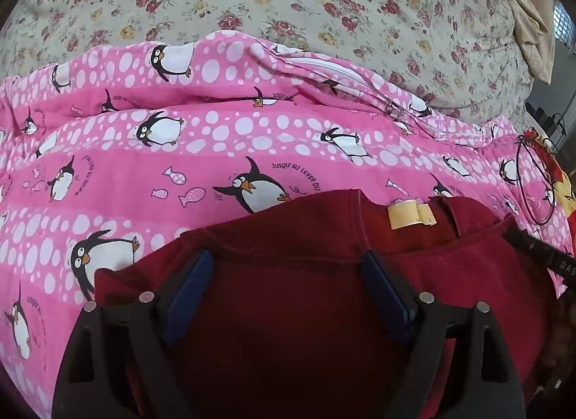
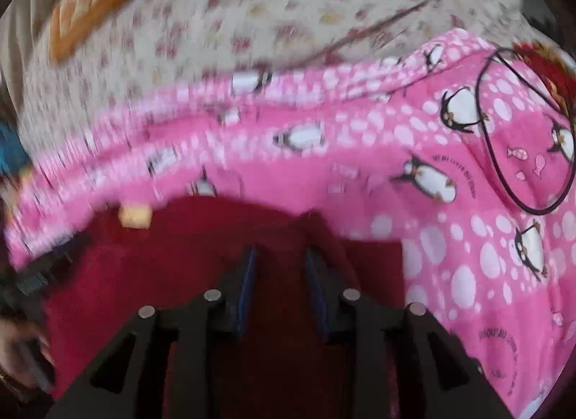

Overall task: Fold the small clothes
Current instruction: 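Position both grippers open near the sweater collar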

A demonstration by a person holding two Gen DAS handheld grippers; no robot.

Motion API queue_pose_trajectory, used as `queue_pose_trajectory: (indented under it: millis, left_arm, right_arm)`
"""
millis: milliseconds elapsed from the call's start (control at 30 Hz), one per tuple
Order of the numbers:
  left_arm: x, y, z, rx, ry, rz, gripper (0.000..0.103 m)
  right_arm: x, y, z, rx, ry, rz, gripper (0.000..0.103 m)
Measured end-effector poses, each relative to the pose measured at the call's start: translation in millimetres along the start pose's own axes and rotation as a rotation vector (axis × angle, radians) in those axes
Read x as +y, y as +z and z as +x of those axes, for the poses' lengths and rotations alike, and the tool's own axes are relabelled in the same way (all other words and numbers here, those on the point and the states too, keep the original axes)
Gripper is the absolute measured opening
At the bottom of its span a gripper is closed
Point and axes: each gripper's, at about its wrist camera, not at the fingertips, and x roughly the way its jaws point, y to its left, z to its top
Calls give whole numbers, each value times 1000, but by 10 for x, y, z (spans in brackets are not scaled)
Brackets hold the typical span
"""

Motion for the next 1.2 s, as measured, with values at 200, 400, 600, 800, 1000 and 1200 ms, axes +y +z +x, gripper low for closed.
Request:
queue_pose_trajectory:
  millis: [200,400,600,800,1000,1200]
  left_arm:
    - [-15,-5,12,2,-5,7,74]
    - [-25,-9,15,-1,2,14,74]
    - [-34,-5,19,-1,8,22,74]
    - [-39,-5,20,0,11,24,75]
    - [-44,-6,21,-2,14,27,75]
    - [-75,-74,-165,-28,17,44,70]
  right_arm:
    - [705,-99,-501,-218,75,-236,28]
    - [1195,-359,219,22,17,-348,35]
    - [1141,-380,207,9,41,-336,39]
    - [1148,-393,117,-2,41,-331,45]
    - [1097,-419,112,-19,72,-307,48]
    - [1073,-449,-261,-90,17,-268,47]
